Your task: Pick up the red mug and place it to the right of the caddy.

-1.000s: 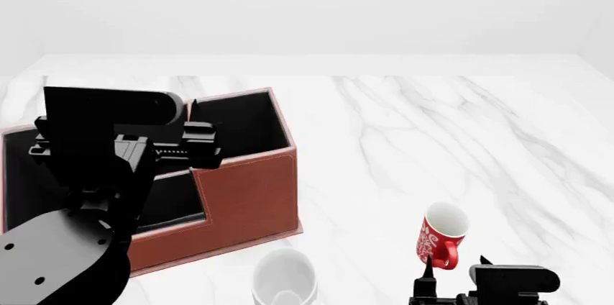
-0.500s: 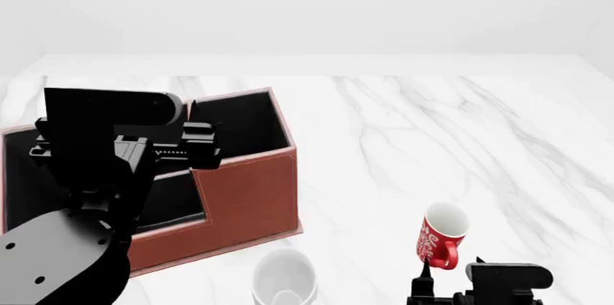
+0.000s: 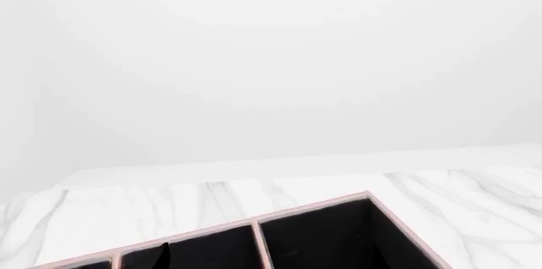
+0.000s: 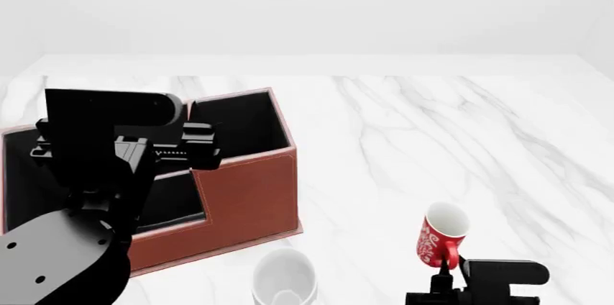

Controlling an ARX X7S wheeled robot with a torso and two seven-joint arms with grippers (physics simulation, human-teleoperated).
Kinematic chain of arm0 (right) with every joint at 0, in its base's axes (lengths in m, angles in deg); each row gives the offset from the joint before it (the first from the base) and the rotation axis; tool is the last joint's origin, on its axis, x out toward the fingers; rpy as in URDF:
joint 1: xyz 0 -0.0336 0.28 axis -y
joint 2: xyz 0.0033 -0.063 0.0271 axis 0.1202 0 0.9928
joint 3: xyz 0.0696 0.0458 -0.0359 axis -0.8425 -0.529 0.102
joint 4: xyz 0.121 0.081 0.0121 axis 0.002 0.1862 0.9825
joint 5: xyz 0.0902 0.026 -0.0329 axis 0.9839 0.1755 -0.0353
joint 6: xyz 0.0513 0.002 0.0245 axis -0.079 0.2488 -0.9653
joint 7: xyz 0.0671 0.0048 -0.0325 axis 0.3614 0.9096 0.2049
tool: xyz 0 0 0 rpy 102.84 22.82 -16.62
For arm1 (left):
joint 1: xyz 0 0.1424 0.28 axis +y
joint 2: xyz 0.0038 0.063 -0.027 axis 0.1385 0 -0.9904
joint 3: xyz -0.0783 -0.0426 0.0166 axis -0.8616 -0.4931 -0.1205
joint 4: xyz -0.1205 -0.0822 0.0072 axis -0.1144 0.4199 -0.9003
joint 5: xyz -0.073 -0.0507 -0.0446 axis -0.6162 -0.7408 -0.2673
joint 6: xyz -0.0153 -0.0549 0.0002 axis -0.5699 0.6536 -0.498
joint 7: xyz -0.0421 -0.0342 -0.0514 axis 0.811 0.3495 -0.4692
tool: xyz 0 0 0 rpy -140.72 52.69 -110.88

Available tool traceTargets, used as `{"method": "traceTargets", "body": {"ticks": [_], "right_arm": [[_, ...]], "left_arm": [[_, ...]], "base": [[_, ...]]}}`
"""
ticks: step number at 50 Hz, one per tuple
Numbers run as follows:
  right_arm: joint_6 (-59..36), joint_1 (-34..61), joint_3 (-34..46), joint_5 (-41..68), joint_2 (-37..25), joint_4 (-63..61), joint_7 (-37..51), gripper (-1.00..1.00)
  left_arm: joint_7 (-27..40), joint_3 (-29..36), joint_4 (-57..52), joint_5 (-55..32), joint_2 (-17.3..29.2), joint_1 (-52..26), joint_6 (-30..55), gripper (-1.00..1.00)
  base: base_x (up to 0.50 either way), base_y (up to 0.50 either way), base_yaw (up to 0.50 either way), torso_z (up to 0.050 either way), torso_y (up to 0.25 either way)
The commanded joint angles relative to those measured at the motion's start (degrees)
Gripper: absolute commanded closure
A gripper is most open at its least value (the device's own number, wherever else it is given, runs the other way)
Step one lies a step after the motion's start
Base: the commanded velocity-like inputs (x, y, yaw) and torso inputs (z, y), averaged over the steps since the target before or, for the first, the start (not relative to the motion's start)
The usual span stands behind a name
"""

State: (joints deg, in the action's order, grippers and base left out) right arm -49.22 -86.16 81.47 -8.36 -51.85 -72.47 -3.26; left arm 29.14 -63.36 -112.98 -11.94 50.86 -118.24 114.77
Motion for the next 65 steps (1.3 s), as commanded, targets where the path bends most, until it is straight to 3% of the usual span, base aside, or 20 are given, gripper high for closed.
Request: {"method": "traceTargets", "body": {"ticks": [1,15,28,33,46,65], "right_arm": [[-0.26,0.11,-1.71,-0.76,1.41,-0.1,-0.84,1.0],[-1.85,1.14,-0.59,-0.77,0.8,-4.14,-0.49,1.0],[-11.8,11.1,2.12,2.85,0.32,-12.85,-1.92,1.0],[-15.41,17.27,3.67,4.12,1.45,-10.7,-2.71,1.0],[-8.06,30.42,13.88,-0.05,6.97,7.02,-10.74,1.0],[-3.28,35.89,18.62,-2.97,11.53,22.33,-12.06,1.0]], "left_arm": [[-0.73,-1.38,0.21,1.11,-1.04,0.31,-0.84,-1.0],[-0.49,-0.95,0.6,0.93,-0.67,0.45,-1.59,-1.0],[-0.2,-0.71,1.11,0.42,-0.42,0.11,-1.74,-1.0],[-0.28,-0.45,1.61,0.47,-0.33,-0.06,-2.13,-1.0],[-0.52,0.23,2.44,0.79,0.12,0.15,-3.4,-1.0],[-0.9,0.41,3.08,0.99,0.9,1.29,-5.3,-1.0]], "base": [[0.0,0.0,0.0,0.0,0.0],[0.0,0.0,0.0,0.0,0.0],[0.0,0.0,0.0,0.0,0.0],[0.0,0.0,0.0,0.0,0.0],[0.0,0.0,0.0,0.0,0.0],[0.0,0.0,0.0,0.0,0.0]]}}
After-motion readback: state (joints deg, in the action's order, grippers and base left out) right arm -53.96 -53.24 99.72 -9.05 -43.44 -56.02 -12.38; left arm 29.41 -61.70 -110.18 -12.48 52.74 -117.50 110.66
